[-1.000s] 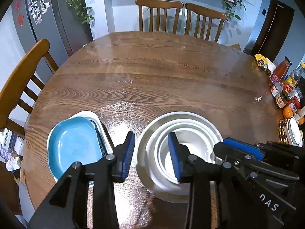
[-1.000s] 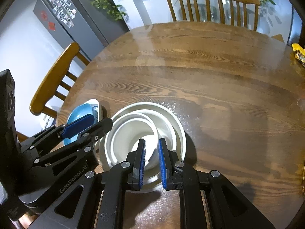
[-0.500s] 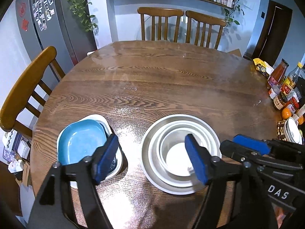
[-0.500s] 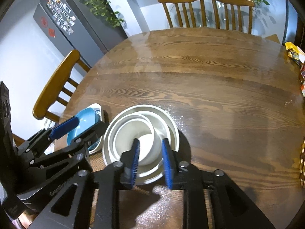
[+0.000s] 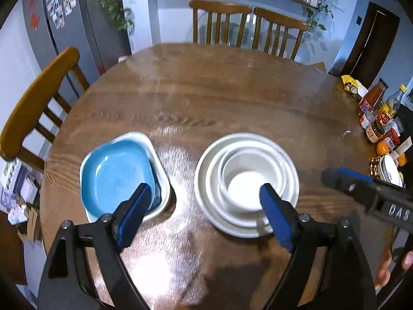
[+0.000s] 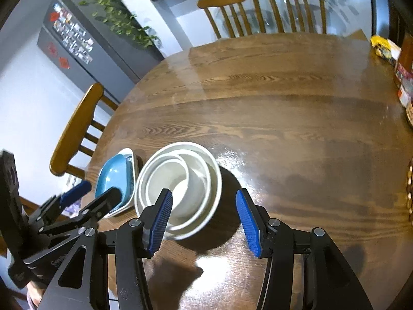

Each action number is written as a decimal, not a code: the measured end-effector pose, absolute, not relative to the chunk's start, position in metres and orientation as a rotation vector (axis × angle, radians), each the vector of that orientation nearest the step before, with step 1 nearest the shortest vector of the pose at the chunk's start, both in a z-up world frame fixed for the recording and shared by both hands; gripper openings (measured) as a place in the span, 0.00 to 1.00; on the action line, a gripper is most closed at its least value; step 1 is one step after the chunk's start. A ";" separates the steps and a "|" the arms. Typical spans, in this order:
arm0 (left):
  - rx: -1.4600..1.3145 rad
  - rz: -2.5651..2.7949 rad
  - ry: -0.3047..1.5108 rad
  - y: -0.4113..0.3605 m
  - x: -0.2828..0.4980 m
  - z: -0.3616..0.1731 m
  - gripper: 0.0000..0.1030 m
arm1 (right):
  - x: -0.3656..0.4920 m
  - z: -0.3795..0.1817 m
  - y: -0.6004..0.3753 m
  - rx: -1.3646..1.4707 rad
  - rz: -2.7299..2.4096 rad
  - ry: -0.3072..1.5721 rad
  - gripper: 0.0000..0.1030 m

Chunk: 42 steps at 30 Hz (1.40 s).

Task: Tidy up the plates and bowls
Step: 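Grasp the rim of the nested bowl stack with both tools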

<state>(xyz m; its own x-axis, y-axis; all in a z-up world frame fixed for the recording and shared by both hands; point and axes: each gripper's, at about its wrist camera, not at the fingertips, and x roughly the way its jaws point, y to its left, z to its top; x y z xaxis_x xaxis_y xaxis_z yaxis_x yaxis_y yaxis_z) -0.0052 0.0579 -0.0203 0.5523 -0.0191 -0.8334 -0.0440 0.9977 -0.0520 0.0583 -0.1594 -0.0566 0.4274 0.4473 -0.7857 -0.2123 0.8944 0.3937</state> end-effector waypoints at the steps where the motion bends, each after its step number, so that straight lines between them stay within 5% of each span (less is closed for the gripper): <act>1: -0.102 0.011 1.003 0.063 -0.007 -0.023 0.90 | 0.058 -0.058 -0.161 0.252 0.412 1.057 0.51; 17: -0.460 0.101 1.156 0.109 -0.004 -0.060 0.87 | 0.068 -0.088 -0.166 0.219 0.385 1.131 0.51; 24: -0.491 0.107 1.172 0.104 0.009 -0.062 0.73 | 0.081 -0.099 -0.161 0.236 0.411 1.156 0.51; 29: -0.478 0.103 1.170 0.100 0.019 -0.060 0.71 | 0.088 -0.101 -0.159 0.243 0.429 1.160 0.51; 31: -0.466 0.106 1.169 0.100 0.022 -0.061 0.61 | 0.091 -0.102 -0.158 0.239 0.435 1.165 0.48; 33: -0.466 0.102 1.176 0.102 0.024 -0.063 0.60 | 0.094 -0.105 -0.158 0.245 0.441 1.175 0.40; 42: -0.437 0.117 1.194 0.101 0.032 -0.068 0.52 | 0.098 -0.111 -0.154 0.236 0.447 1.194 0.34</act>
